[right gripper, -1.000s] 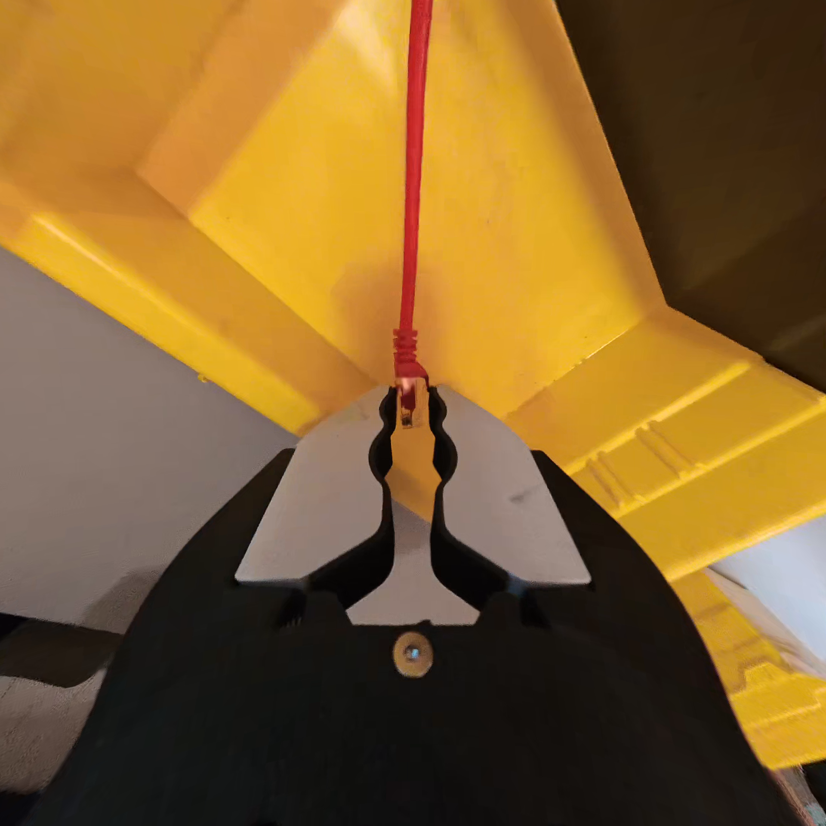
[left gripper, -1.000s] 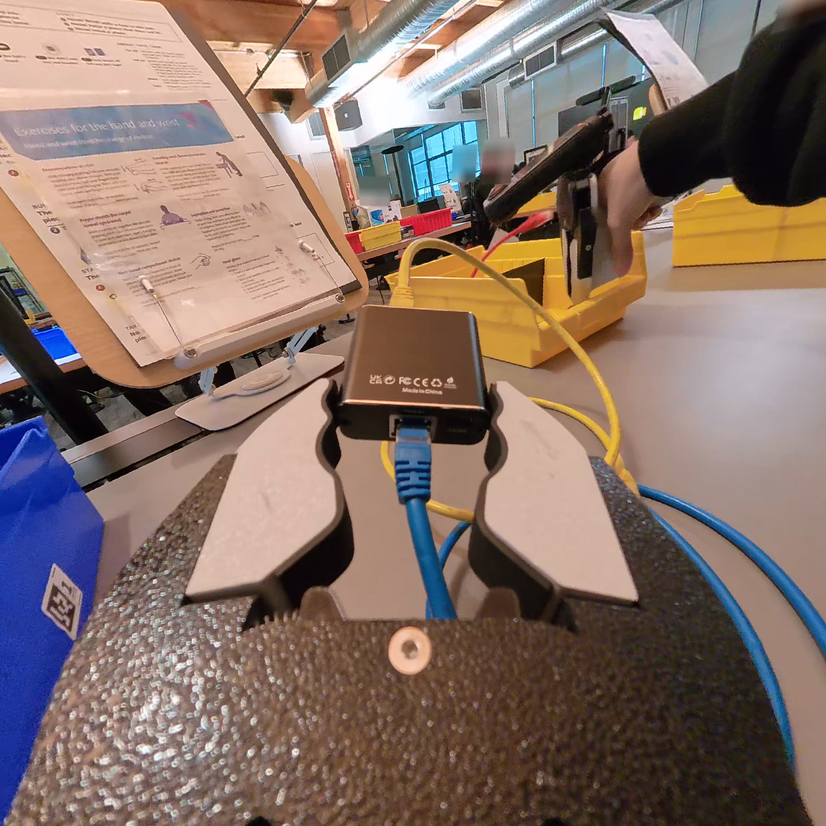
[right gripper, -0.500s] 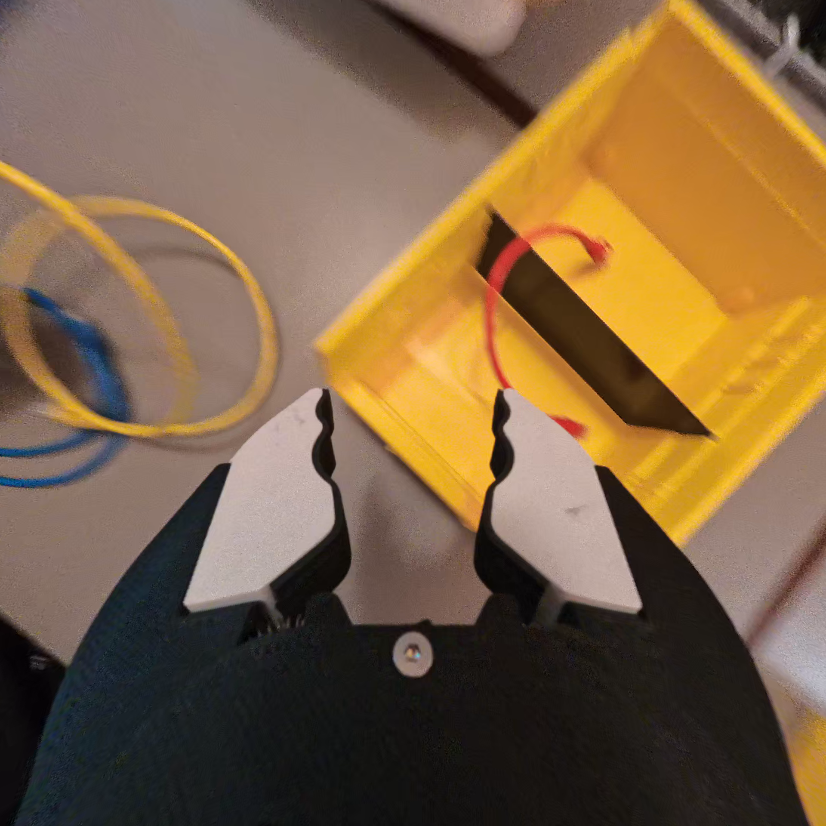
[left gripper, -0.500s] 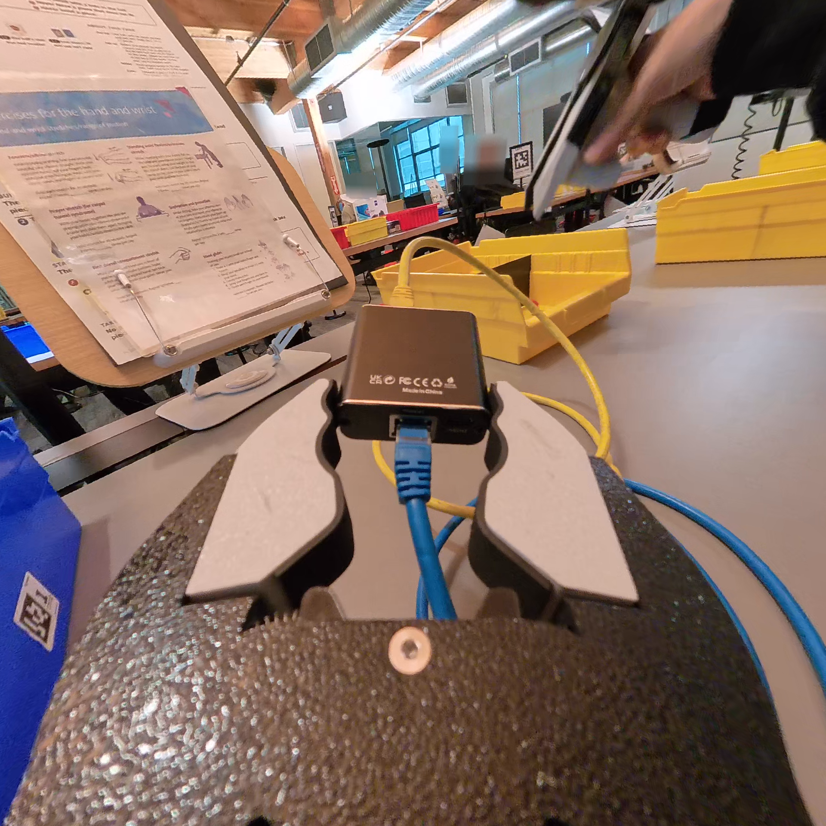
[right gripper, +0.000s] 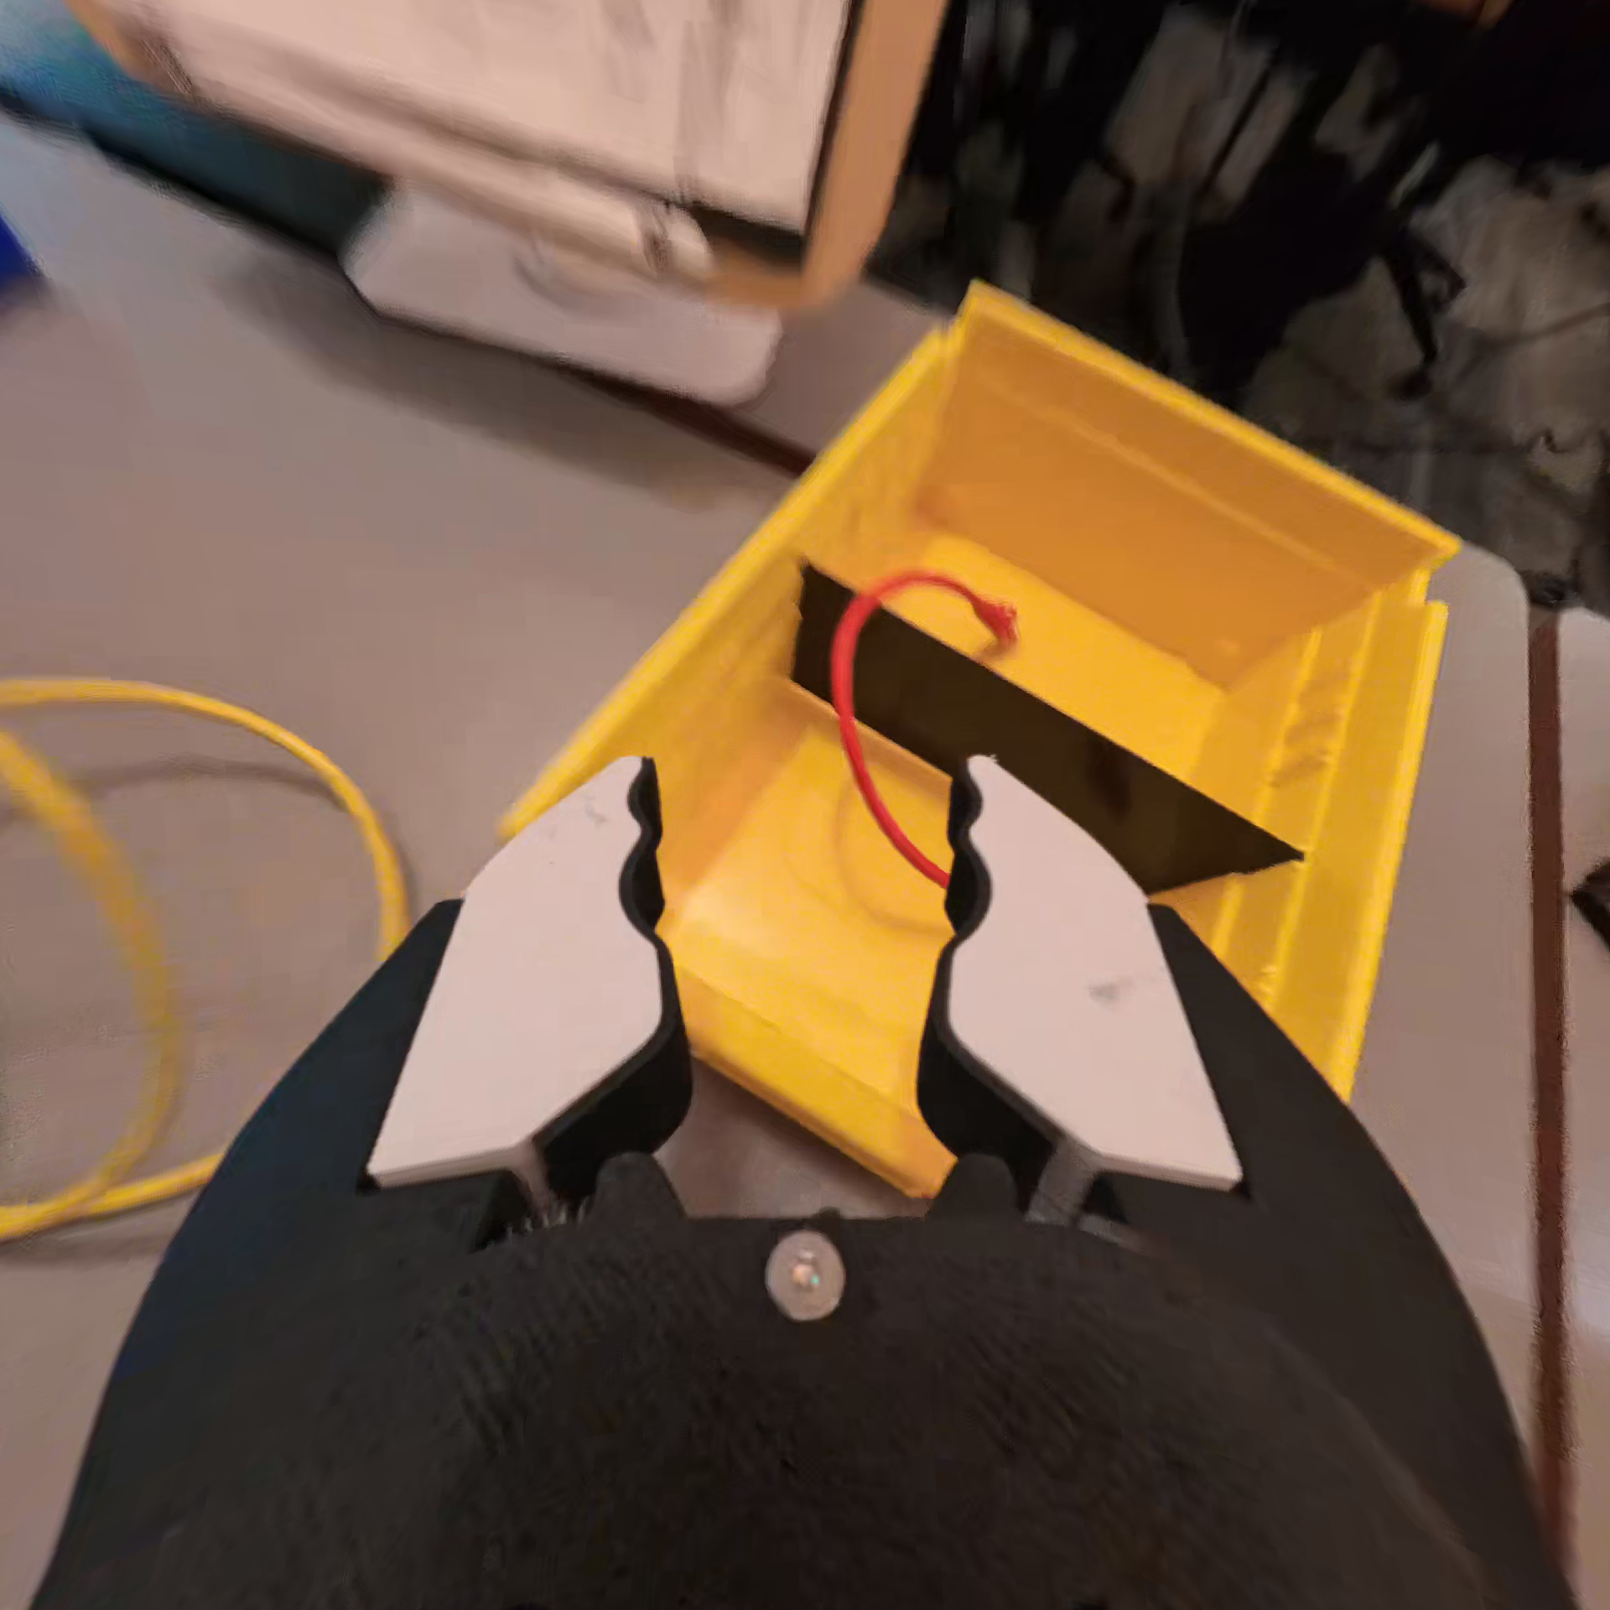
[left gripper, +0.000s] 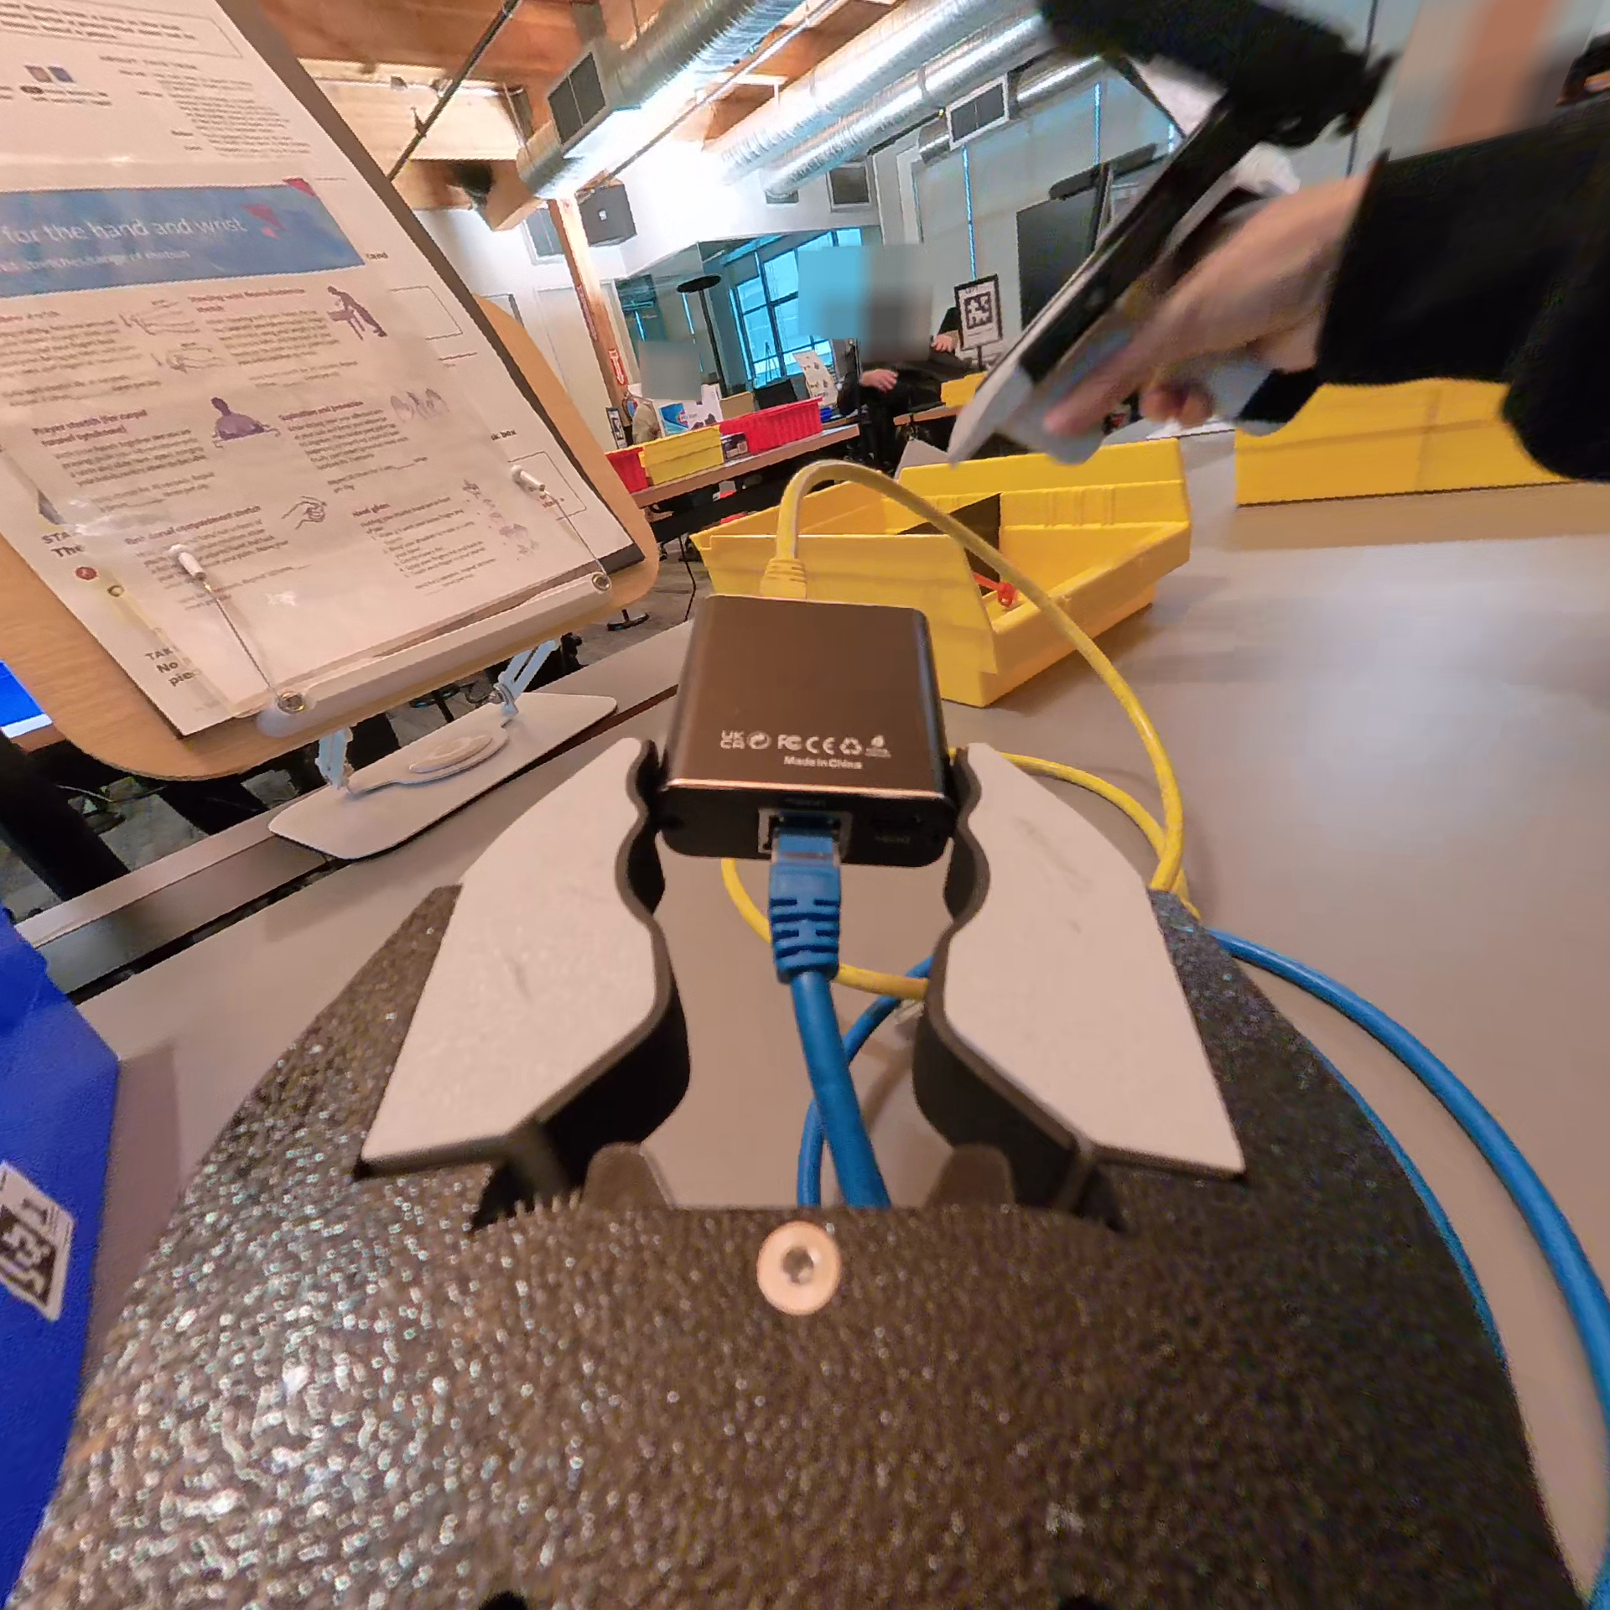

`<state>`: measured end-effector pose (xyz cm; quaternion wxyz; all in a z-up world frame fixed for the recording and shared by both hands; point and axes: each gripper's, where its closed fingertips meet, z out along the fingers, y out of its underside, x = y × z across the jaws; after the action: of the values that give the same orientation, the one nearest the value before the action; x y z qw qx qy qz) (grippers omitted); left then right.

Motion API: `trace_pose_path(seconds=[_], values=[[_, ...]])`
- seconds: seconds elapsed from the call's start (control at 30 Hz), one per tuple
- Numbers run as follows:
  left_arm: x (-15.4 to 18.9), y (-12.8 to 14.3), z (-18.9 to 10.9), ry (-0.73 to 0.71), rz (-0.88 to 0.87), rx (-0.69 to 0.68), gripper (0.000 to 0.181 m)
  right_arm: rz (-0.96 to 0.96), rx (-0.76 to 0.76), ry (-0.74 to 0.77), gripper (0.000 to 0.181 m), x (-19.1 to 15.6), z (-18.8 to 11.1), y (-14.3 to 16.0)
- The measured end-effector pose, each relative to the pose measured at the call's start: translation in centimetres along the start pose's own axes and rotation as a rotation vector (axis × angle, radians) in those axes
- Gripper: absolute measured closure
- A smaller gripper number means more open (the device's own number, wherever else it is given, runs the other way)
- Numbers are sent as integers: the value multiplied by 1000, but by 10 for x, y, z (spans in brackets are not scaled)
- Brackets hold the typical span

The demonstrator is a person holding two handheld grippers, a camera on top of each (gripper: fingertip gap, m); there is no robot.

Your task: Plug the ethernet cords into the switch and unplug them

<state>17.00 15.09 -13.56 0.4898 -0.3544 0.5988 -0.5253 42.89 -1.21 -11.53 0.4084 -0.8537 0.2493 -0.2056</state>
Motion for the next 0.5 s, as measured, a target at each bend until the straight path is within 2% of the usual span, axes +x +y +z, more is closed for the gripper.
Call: trace_pose_path(seconds=[0.07, 0.13, 0.2, 0.23, 0.27, 0.3, 0.4, 0.5], values=[[0, 1, 0, -2, 13, -8, 118, -91, -128, 11, 117, 10, 28, 24], [1, 2, 1, 0, 15, -13, 118, -143, -156, -7, 121, 7, 48, 32], [0, 2, 1, 1, 11, -14, 118, -218, -162, 58, 132, 15, 62, 35], [1, 2, 1, 3, 7, -15, 118, -253, -170, 95, 143, 21, 68, 36], [1, 3, 1, 3, 7, -18, 118, -278, -180, 120, 166, 25, 72, 39], [1, 3, 1, 2, 11, -20, 118, -293, -180, 119, 176, 25, 74, 39], [0, 3, 1, 1, 11, -21, 118, -246, -36, 160, 176, 27, 67, 19], [0, 3, 0, -1, 8, -17, 118, -198, 141, 292, 177, 44, 30, -7]])
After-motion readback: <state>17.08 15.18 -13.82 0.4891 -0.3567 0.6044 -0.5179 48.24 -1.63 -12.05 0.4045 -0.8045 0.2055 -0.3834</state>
